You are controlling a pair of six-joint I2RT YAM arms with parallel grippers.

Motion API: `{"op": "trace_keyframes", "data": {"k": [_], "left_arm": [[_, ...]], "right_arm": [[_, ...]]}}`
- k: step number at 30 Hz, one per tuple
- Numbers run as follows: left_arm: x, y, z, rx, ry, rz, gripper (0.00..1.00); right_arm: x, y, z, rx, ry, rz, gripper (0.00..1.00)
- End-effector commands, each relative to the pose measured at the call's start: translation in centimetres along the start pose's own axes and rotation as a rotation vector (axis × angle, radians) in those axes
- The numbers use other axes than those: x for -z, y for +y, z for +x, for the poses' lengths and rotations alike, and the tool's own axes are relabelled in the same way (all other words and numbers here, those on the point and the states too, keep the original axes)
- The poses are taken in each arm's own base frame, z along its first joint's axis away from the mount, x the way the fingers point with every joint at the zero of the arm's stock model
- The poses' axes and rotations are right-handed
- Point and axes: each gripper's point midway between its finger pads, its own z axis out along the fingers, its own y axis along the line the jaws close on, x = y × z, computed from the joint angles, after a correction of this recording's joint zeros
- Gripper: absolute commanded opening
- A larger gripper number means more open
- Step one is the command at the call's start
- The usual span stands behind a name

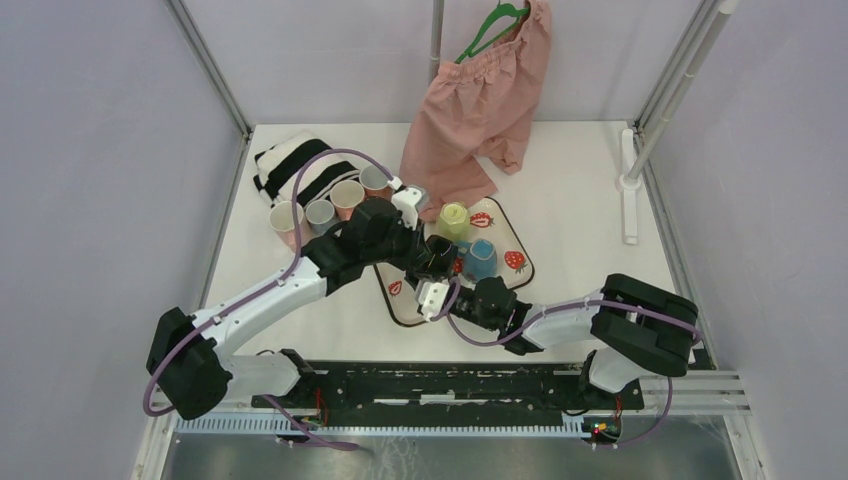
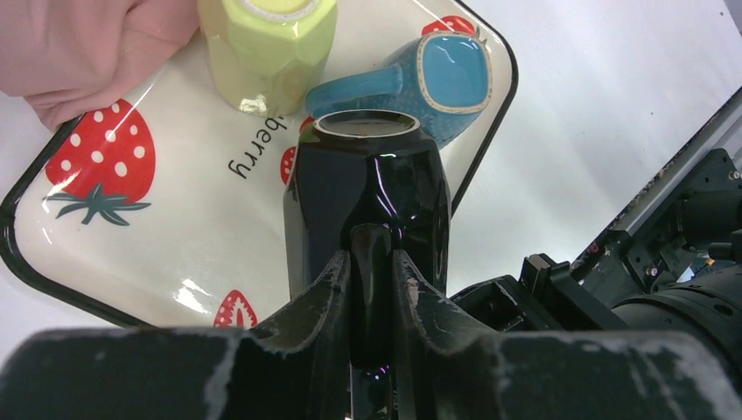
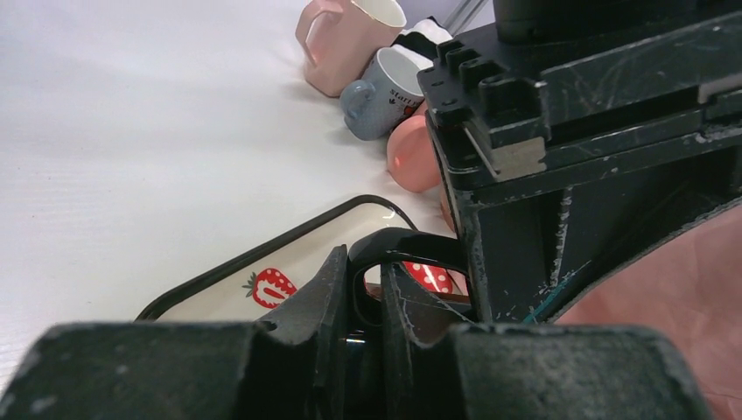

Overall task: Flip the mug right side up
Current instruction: Turn over the cup on the tray.

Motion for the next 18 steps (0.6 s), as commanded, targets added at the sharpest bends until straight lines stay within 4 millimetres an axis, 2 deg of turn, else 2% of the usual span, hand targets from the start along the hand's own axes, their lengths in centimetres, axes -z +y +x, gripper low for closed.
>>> {"op": "trace_keyframes", "data": {"k": [1, 3, 8, 18], "left_arm": [[2.0, -2.3, -4.4, 0.009, -0.161, 0.078, 0.32], [2.2, -2.4, -4.5, 0.008, -0.166, 0.08, 0.42], [3.0, -2.6, -5.2, 0.014, -0.193, 0.084, 0.55], [6.4, -2.7, -8.9, 0.015, -0.326, 0.047, 0.64]], "right_arm": [[0.7, -2.5, -1.6, -0.029, -0.034, 0.095, 0.0], [1.1, -2.7, -2.1, -0.037, -0.049, 0.098, 0.0], [2.1, -3.5, -3.8, -0.056, -0.092, 0.108, 0.0], [4.2, -3.3, -4.9, -0.095, -0.11, 0.071, 0.0]]}}
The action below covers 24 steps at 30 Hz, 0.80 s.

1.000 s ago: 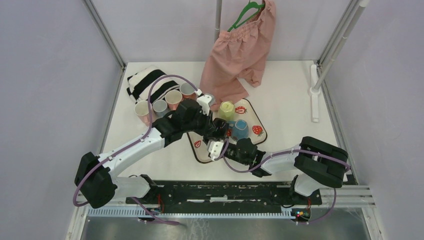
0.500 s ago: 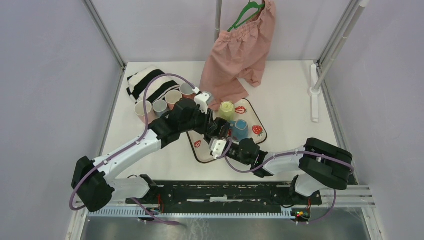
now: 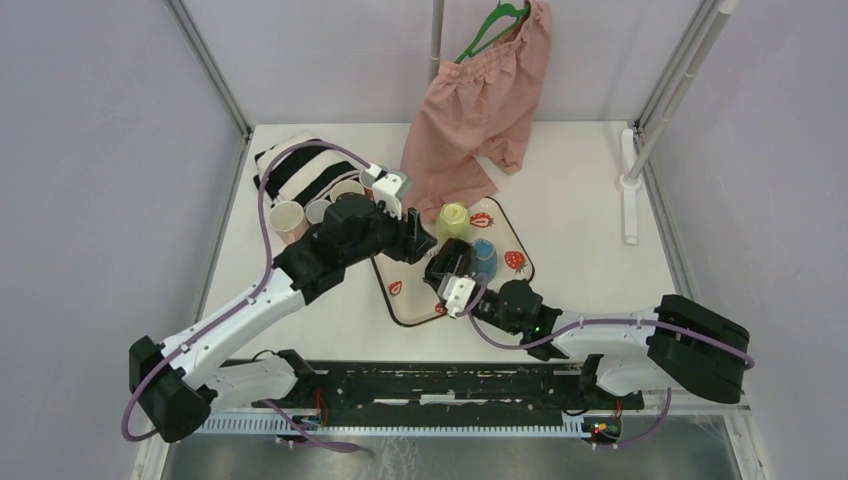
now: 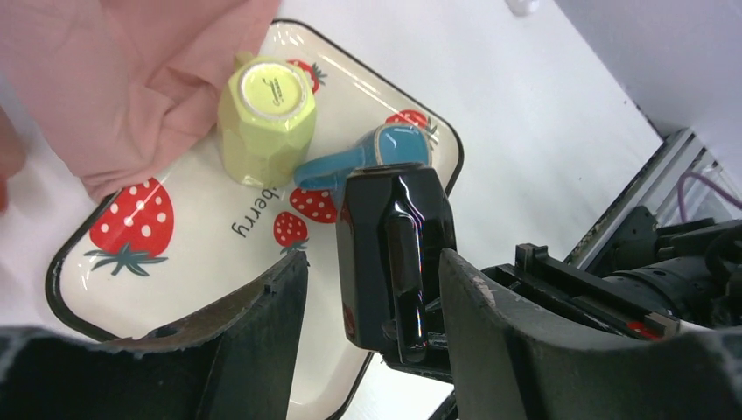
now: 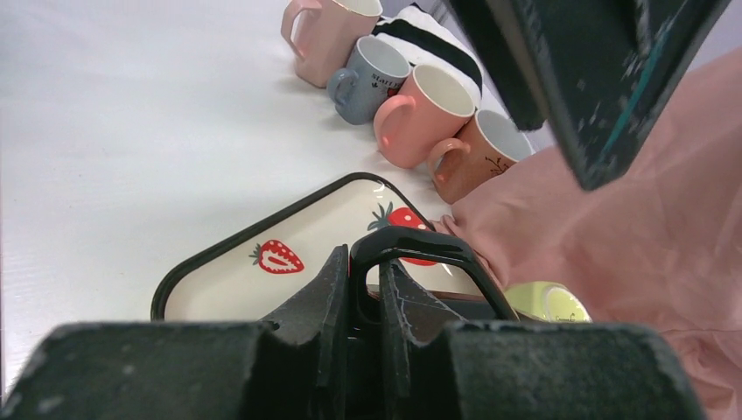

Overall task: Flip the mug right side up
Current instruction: Turn over the cup on the tray.

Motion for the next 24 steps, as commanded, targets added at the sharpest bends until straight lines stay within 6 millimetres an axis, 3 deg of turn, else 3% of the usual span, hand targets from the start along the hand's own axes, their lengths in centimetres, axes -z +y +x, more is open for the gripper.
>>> {"op": "trace_keyframes", "data": {"k": [1, 6, 14, 19, 24], "left_arm": [[2.0, -1.1, -4.8, 0.008, -0.142, -0.002, 0.64], [3.0, -0.9, -4.8, -0.047, -0.145, -0.009, 0.67], [5.3, -2.0, -5.6, -0.159, -0.192, 0.057, 0.81], [6.2, -2.1, -6.2, -0.222, -0.222, 0.057, 0.82], [6.6, -0.8, -6.5, -0.266, -0.246, -0.009, 0.82]], "right_arm": [[0.5, -1.2, -3.8, -0.002, -0.124, 0.014, 0.0], [1.0, -0.1, -3.7, 0.017, -0.075, -0.083, 0.0], [1.8, -2.4, -4.4, -0.105, -0.041, -0.118, 0.0], [1.9, -2.8, -4.5, -0.167, -0.062, -0.325, 0.0], [1.9, -1.8, -4.2, -0.178, -0.054, -0.548, 0.0]]}}
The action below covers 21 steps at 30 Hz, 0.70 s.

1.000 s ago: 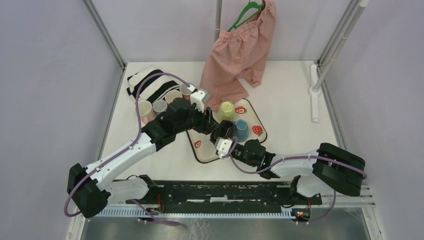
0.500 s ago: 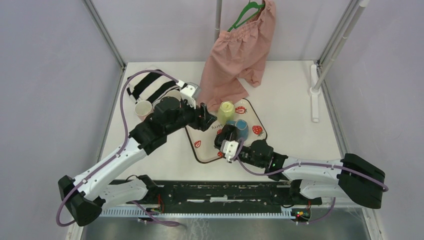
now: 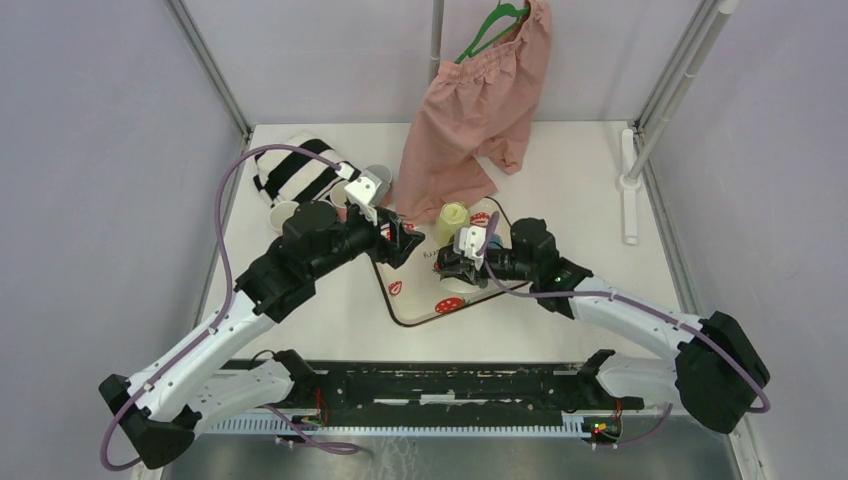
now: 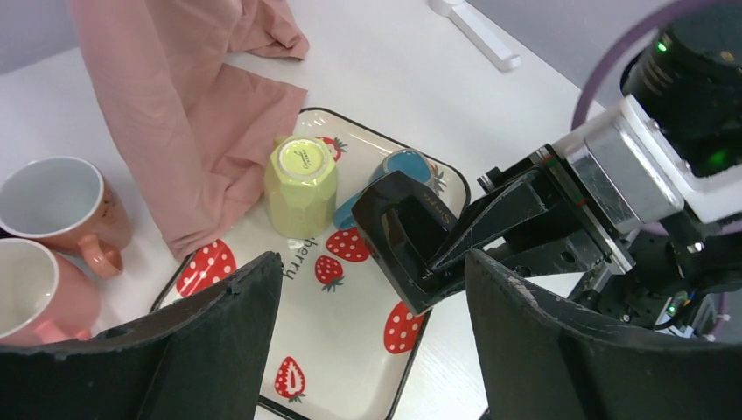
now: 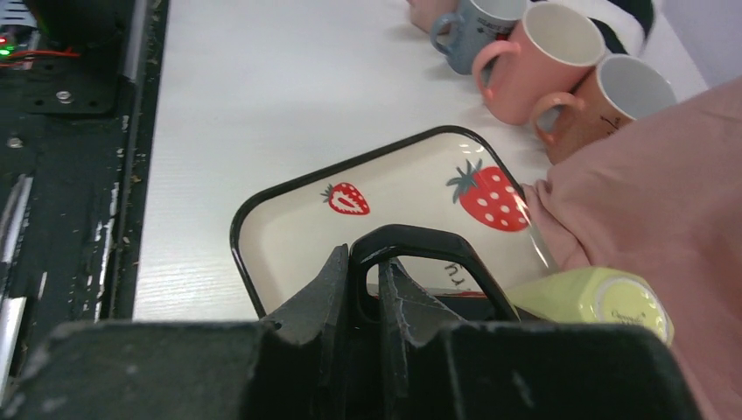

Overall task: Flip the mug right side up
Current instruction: Turn over the cup on the tray.

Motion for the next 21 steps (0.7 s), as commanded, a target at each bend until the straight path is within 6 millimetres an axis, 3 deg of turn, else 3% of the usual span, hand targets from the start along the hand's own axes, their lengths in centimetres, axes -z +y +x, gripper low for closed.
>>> {"op": "trace_keyframes", "data": {"k": [1, 8, 16, 21], "left_arm": [[0.6, 0.9, -1.4, -0.115, -0.046, -0.039, 0.82], [-0.2, 0.0, 2.0, -0.314, 0.056, 0.09, 0.82], [2.6, -3.1, 3.5, -0.729, -0.094, 0.355, 0.89], [2.5, -4.5, 5.8, -0.854, -0.037, 0.518, 0.91]], "right_arm": [[-0.5, 1.8, -4.7, 0.097, -0.13, -0.278, 0.0], [-0.7, 2.8, -3.6, 0.141, -0.08, -0.456, 0.0], [-0.4, 2.6, -2.7, 0.197, -0.041, -0.483, 0.0], [-0.2, 2.9, -2.9, 0.23, -0.052, -0.505, 0.0]]}}
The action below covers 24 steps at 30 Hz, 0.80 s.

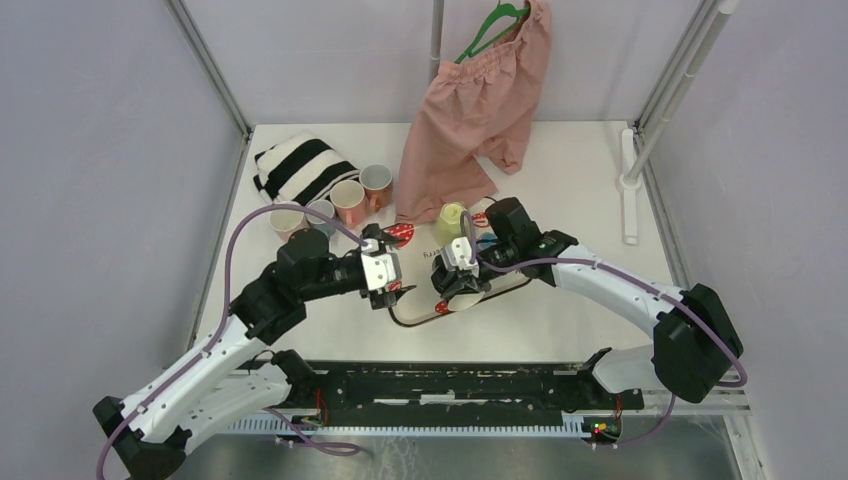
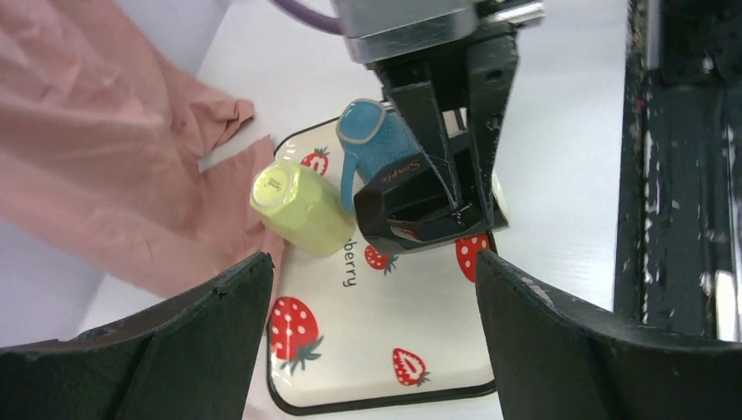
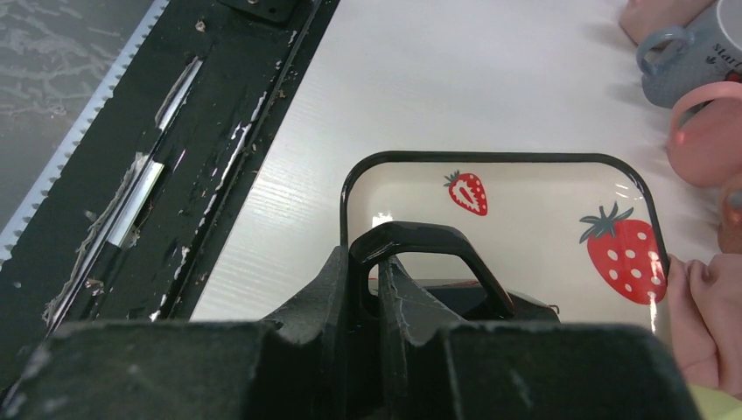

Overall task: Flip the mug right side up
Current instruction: Turn over the cup on the tray.

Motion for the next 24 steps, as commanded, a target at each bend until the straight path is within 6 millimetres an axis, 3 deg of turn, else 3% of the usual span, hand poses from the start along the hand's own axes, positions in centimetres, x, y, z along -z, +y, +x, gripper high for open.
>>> {"op": "trace_keyframes", "data": {"k": [1, 8, 24], "left_arm": [[-1.0, -2.1, -0.5, -0.235, -0.036, 0.2, 0.91], [-1.9, -2.1, 0.0, -0.331, -0.039, 0.239, 0.89], [-3.7, -3.7, 0.9, -0.399, -0.051, 0.367, 0.78]], "right_arm": [[0.6, -1.4, -4.0, 0.199, -0.088, -0.01, 0.0], [0.7, -2.3, -4.6, 0.27, -0.074, -0.014, 0.0], [0.9, 0.0, -6.7, 0.357, -0.169, -0.151, 0.0]]}}
